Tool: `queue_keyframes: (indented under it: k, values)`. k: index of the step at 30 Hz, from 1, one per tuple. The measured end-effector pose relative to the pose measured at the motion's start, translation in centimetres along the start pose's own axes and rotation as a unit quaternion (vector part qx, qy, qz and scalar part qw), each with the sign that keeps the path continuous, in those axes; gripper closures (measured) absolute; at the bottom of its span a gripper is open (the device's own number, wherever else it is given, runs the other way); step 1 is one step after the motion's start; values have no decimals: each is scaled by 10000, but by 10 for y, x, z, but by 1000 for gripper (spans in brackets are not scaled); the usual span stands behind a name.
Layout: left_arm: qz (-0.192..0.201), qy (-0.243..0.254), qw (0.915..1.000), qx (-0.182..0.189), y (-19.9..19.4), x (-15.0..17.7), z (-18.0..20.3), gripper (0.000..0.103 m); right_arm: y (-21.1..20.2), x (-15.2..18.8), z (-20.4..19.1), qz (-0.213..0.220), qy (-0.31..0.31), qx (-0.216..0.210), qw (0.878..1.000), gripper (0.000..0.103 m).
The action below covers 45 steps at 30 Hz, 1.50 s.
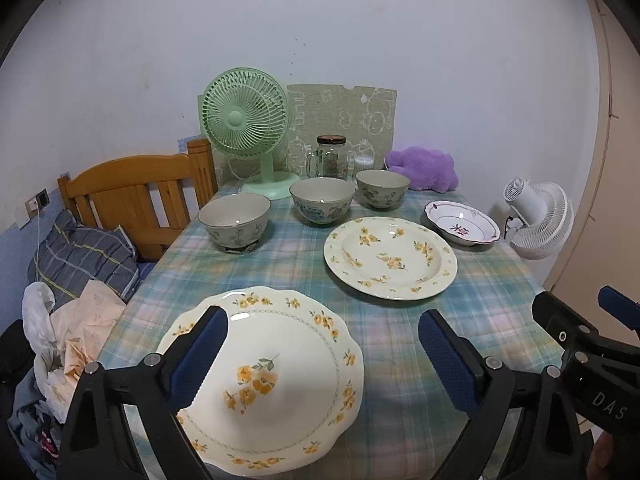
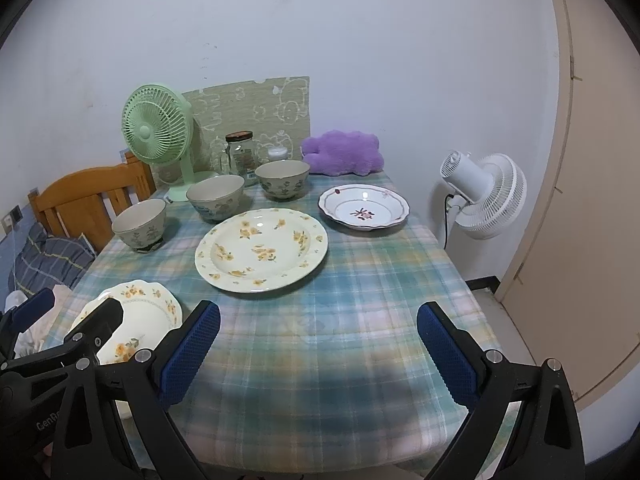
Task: Organize plates and bowls
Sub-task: 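Close the left gripper on the large flat yellow-flower plate rim while the right gripper grips it too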
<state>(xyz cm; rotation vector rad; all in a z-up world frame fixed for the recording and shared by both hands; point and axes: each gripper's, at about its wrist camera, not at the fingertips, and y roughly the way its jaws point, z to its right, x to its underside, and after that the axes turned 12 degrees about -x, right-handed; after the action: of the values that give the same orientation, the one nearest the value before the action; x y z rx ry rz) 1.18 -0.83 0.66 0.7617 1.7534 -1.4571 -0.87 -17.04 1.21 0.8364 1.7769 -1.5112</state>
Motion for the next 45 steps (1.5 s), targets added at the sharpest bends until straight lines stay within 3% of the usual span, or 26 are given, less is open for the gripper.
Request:
queue_keyframes:
  k: [12,23,34,43,45]
  values:
    - [-171,32,9997,-198,29,-7,-37,7,29,-13,-38,-123,-50,-126,9998,4]
    - [-773,310,9960,-327,93,-6,-87,13,87,-14,-103,-606,9,-238,9979,4]
    - [-1500,538,9872,-5,147,26,-105,24,151,17,-134,-1469,112,-222,9888,13]
    - [-1810,690,9809,172,163,41,-103,26,173,39,-133,-1899,303,-11,9813,17]
    - [-1820,728,9804,177,165,42,-102,26,175,42,-133,-1977,322,-45,9797,22]
